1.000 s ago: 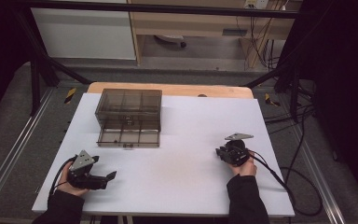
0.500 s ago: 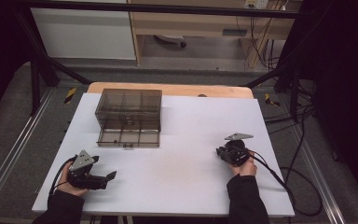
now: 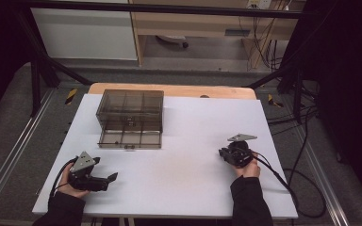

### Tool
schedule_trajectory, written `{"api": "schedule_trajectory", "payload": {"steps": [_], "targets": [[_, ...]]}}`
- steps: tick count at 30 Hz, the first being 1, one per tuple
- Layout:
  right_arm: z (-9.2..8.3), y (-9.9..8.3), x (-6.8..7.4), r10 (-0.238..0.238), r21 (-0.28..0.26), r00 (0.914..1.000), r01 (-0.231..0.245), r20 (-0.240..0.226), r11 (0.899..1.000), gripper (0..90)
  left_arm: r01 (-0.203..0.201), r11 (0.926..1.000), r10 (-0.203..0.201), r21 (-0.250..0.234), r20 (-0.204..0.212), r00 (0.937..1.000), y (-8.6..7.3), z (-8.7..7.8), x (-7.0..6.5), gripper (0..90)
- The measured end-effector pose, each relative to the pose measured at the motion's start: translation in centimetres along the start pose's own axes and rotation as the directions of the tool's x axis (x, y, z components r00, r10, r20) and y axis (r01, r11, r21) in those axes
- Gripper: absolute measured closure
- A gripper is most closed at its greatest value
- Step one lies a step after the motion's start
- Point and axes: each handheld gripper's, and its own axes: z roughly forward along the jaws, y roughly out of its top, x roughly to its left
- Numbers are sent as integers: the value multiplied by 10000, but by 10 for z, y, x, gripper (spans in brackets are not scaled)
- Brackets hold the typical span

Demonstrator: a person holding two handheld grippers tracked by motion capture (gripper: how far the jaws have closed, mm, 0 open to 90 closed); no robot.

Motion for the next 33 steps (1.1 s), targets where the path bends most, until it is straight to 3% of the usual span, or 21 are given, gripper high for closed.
{"api": "schedule_trajectory", "payload": {"steps": [14, 33], "targets": [[-10, 4, 1, -147, -312, 9997, 140, -214, 9994, 798, -2, 10000, 2, -2, -5, 10000, 0, 0, 0, 50], [-17, 15, 19, -642, -627, 9958, 602, -651, 9962, 801, -5, 10000, 5, 8, 14, 10000, 0, 0, 0, 50]]}}
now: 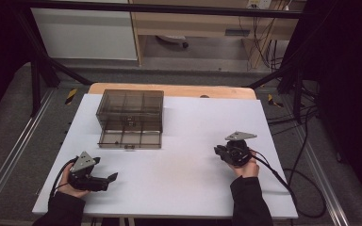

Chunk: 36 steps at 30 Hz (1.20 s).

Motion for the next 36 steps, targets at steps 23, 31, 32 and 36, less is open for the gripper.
{"api": "schedule_trajectory", "payload": {"steps": [23, 31, 32, 36], "targets": [[7, 20, 32, -532, -258, 9963, 515, -671, 9983, 801, 20, 10000, -20, -17, 13, 10000, 0, 0, 0, 50], [12, 28, 44, -738, -350, 9930, 709, -918, 9969, 802, 39, 10000, -39, -28, 26, 10000, 0, 0, 0, 50], [12, 29, 45, -748, -366, 9928, 716, -934, 9968, 802, 43, 10000, -43, -24, 27, 10000, 0, 0, 0, 49], [15, 32, 50, -770, -358, 9915, 736, -1046, 9966, 802, 45, 10000, -45, -27, 29, 10000, 0, 0, 0, 49]]}}
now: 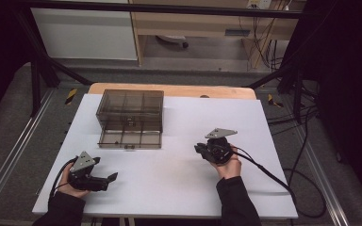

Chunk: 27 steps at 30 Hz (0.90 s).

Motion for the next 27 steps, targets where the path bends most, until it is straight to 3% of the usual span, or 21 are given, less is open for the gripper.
{"api": "schedule_trajectory", "payload": {"steps": [7, 27], "targets": [[6, 6, 7, 69, -236, 9992, -78, -391, 9997, 802, 12, 10000, -12, -10, 0, 10000, 0, 0, 0, 50], [24, 25, 29, -388, -349, 9964, 362, -756, 9987, 803, 22, 10000, -22, -10, 10, 10000, 0, 0, 0, 50]]}}
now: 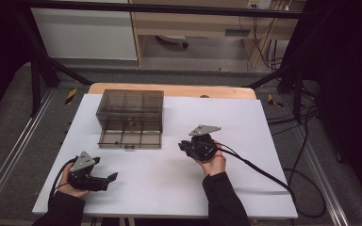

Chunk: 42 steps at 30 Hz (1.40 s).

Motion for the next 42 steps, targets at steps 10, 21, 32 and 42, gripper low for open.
{"api": "schedule_trajectory", "payload": {"steps": [10, 21, 32, 42], "targets": [[10, 7, 8, -104, -72, 9998, 102, -161, 9999, 803, -20, 10000, 20, 28, 2, 10000, 0, 0, 0, 50], [20, 18, 16, -173, -260, 9991, 163, -389, 9995, 803, -14, 10000, 14, 19, 1, 10000, 0, 0, 0, 50], [30, 26, 22, -243, -277, 9985, 230, -499, 9994, 803, -16, 10000, 16, 11, 4, 10000, 0, 0, 0, 50], [37, 34, 28, -406, -372, 9973, 384, -604, 9986, 803, -23, 10000, 23, 13, 7, 10000, 0, 0, 0, 50]]}}
